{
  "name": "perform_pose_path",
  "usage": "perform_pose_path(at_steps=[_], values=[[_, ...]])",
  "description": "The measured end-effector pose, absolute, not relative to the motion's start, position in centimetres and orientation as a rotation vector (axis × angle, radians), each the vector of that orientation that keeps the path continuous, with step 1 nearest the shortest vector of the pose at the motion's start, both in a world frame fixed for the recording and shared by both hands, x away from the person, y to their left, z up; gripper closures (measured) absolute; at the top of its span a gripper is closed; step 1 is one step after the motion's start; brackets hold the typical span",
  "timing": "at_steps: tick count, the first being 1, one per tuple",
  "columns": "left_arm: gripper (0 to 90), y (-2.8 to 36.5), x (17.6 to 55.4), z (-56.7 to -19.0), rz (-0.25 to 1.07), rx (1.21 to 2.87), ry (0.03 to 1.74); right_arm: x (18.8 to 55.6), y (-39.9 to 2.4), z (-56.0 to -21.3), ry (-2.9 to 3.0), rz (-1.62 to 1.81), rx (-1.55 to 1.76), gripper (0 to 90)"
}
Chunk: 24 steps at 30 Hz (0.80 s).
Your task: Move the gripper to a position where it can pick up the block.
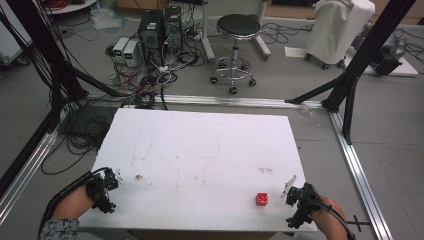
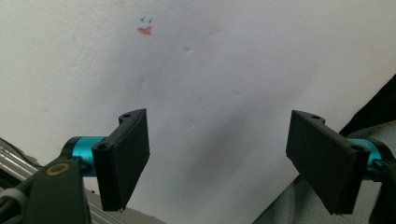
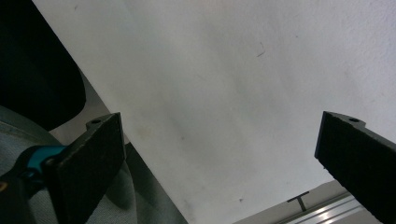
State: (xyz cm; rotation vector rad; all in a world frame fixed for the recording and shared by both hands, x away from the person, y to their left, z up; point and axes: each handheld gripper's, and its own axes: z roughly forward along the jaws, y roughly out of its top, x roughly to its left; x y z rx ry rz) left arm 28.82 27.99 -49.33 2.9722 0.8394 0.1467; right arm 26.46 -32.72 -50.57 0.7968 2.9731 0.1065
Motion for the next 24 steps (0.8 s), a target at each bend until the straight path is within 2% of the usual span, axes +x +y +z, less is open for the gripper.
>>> perform_pose_path(at_steps=[24], values=[[21.8, 28.0, 28.7, -49.3, 0.155, 2.967, 0.842, 26.8, -31.5, -49.7, 2.964, 0.119, 0.636, 1.0]])
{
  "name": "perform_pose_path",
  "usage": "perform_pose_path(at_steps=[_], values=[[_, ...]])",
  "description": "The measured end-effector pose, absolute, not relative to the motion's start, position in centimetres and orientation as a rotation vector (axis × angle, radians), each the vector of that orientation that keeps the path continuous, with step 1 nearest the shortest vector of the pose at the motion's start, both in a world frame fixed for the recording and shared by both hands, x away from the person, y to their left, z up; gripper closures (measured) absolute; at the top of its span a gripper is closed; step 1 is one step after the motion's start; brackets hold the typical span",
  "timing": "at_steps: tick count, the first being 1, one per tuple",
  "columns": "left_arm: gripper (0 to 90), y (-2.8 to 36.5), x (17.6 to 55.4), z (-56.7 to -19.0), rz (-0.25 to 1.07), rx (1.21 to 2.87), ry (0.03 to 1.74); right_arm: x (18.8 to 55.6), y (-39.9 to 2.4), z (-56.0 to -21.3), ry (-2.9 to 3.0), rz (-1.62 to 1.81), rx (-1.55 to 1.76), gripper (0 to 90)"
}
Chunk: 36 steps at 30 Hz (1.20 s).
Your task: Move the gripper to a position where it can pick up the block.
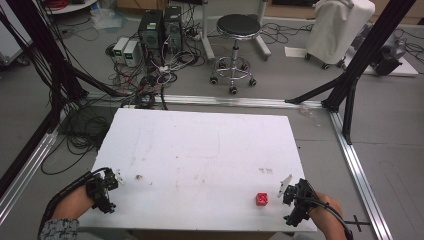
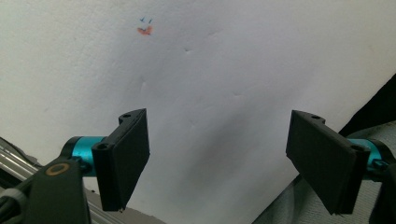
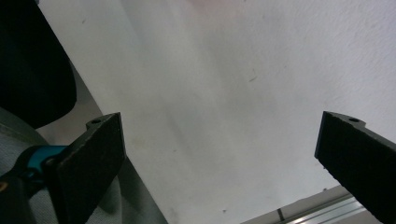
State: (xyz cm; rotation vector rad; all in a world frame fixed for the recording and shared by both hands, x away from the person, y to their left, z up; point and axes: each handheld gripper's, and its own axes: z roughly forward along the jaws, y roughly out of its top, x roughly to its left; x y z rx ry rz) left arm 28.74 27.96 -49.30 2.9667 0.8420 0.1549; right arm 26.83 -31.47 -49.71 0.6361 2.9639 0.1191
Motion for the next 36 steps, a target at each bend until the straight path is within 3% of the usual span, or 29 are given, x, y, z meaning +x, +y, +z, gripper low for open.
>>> perform_pose_path(at_steps=[36], values=[[21.7, 27.6, 28.9, -49.3, 0.146, 2.971, 0.834, 29.4, -27.1, -48.7, 3.078, 0.193, 0.172, 1.2]])
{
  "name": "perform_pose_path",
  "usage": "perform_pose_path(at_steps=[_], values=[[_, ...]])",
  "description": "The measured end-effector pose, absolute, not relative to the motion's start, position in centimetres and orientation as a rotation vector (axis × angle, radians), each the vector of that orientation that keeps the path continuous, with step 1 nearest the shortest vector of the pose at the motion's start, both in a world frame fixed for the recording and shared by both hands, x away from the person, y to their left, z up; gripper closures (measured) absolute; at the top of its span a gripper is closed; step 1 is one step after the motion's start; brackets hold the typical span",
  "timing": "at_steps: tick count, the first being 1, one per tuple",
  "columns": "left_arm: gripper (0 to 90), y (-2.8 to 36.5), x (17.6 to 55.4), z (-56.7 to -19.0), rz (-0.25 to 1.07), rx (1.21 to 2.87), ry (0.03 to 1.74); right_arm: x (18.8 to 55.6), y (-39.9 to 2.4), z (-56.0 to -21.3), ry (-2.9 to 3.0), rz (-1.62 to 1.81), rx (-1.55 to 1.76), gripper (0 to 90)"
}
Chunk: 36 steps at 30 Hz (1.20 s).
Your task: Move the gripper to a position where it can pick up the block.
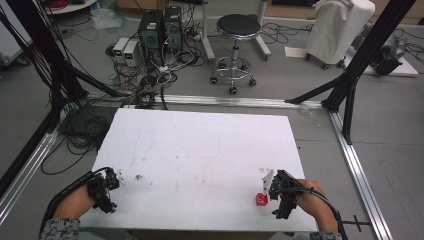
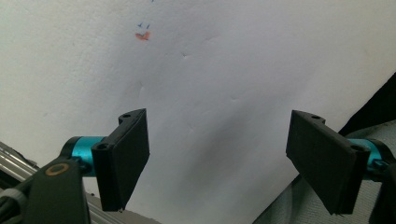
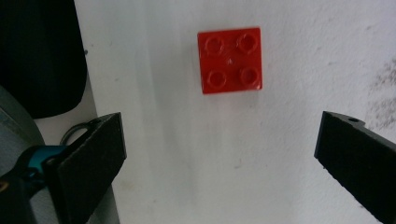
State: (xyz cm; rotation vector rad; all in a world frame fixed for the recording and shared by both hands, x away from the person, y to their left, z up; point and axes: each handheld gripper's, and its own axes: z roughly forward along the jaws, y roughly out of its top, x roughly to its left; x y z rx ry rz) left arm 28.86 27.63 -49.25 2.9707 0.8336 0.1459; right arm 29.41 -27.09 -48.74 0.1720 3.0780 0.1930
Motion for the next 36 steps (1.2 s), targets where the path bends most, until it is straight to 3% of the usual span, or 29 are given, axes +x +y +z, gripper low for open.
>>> perform_pose_path(at_steps=[36], values=[[21.6, 27.4, 28.8, -49.5, 0.139, 2.971, 0.826, 31.3, -23.7, -52.3, 3.17, 0.162, 0.051, 1.2]])
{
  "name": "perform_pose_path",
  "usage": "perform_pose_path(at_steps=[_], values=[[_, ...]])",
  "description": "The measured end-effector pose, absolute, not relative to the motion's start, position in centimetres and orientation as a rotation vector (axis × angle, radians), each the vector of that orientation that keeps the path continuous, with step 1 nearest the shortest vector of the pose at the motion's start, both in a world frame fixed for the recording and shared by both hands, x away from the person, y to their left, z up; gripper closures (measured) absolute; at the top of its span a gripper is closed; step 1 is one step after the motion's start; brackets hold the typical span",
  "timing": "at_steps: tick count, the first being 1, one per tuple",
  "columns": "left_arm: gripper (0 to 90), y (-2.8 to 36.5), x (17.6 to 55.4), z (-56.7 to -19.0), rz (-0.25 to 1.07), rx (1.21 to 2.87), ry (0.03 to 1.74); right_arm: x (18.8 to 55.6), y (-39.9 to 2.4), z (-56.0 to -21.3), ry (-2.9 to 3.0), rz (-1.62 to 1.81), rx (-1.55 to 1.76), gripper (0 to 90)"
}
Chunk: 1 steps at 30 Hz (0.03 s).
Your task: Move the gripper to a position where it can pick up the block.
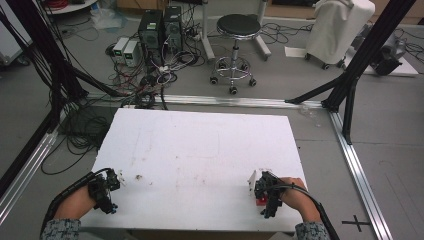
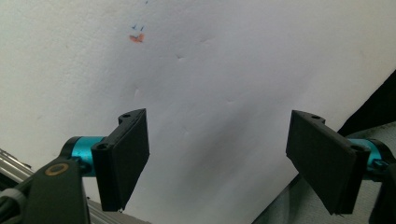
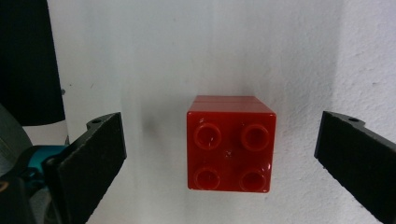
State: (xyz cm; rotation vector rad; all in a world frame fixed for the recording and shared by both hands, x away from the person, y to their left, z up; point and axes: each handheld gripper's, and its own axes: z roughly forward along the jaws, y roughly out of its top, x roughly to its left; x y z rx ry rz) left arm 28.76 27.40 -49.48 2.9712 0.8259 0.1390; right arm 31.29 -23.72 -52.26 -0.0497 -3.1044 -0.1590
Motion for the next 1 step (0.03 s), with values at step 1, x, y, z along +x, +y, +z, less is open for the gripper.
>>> perform_pose_path(at_steps=[1], values=[[21.6, 27.35, 28.8, -49.51, 0.14, 2.975, 0.82, 31.26, -23.71, -52.24, -3.1, -0.16, -0.051, 1.2]])
